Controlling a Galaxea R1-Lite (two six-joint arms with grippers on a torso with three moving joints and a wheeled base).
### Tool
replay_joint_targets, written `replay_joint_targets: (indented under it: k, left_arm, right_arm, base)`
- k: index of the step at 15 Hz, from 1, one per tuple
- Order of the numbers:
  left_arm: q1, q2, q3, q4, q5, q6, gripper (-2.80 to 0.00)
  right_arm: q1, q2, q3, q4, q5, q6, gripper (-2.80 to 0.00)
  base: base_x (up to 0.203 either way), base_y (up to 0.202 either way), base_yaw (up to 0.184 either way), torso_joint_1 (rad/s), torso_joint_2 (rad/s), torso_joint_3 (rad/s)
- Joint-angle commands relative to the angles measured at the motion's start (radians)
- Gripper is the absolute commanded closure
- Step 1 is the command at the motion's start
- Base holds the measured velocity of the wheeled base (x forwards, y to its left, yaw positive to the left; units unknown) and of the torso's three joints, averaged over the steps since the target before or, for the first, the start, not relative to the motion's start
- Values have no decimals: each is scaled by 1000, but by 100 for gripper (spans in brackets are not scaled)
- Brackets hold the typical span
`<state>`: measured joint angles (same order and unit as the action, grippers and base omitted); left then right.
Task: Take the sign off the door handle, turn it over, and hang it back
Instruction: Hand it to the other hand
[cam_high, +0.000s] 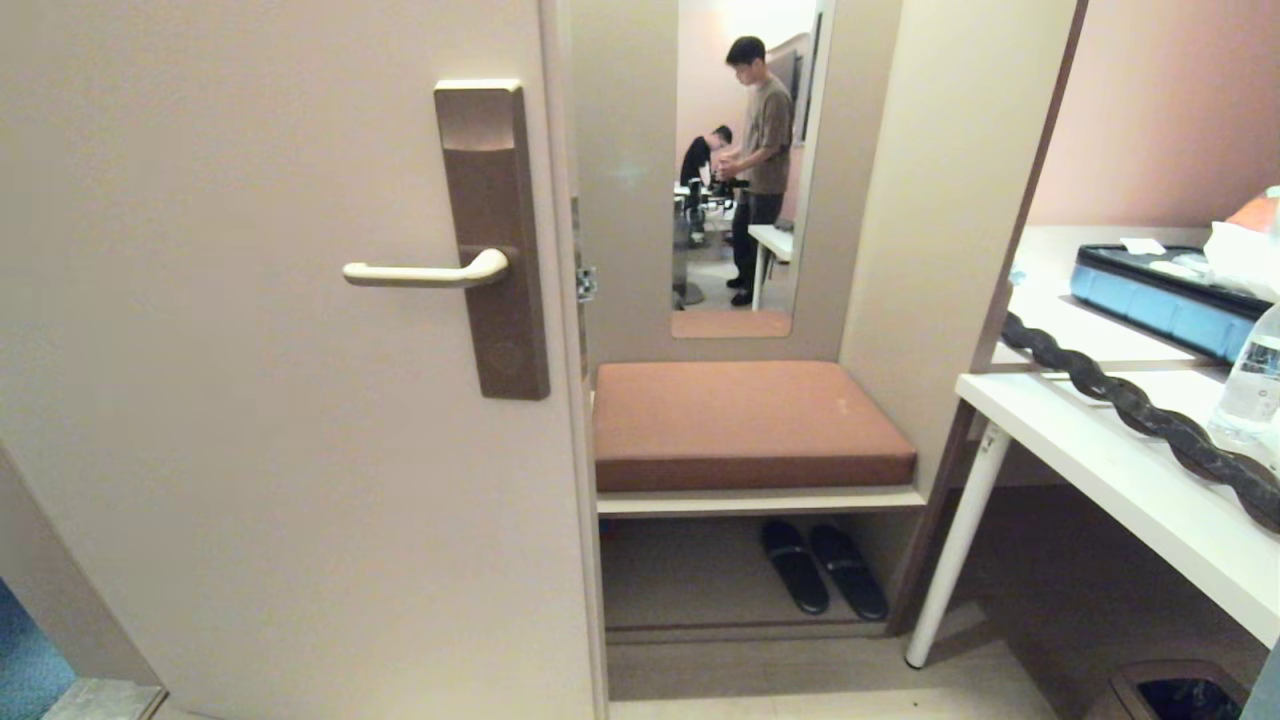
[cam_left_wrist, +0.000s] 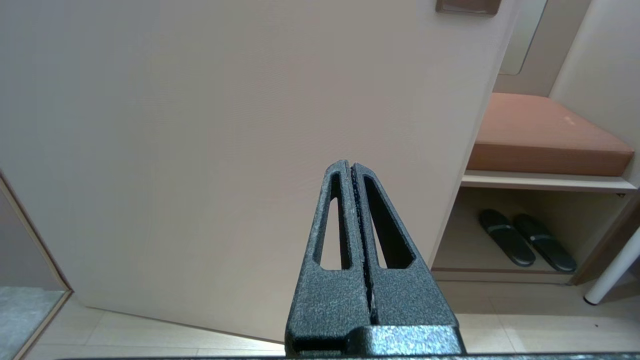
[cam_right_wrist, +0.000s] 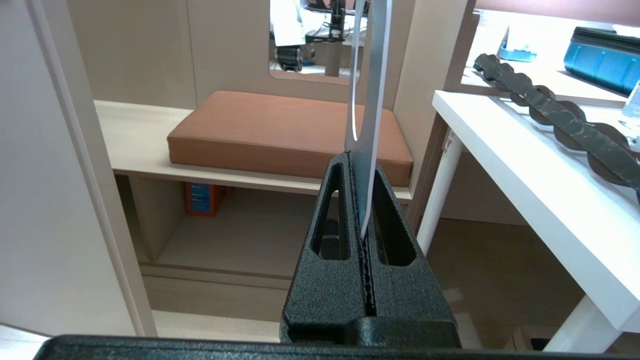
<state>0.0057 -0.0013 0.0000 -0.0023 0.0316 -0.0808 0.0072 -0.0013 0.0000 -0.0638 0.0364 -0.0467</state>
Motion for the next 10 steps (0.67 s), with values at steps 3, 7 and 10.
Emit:
replay_joint_targets:
  k: [3,7,10]
  left_arm:
    - [0,1,0,-1,1,-1,0]
    - [0,1,0,-1,1,-1,0]
    - [0,1,0,-1,1,-1,0]
  right_arm:
    - [0,1,0,-1,0,-7,0]
    - [0,1,0,-1,0,-5,0]
    - [0,1,-3,-4,2,-7,0]
  base:
    - [0,0,0,0,0,0]
    - [0,0,0,0,0,0]
    - [0,0,0,0,0,0]
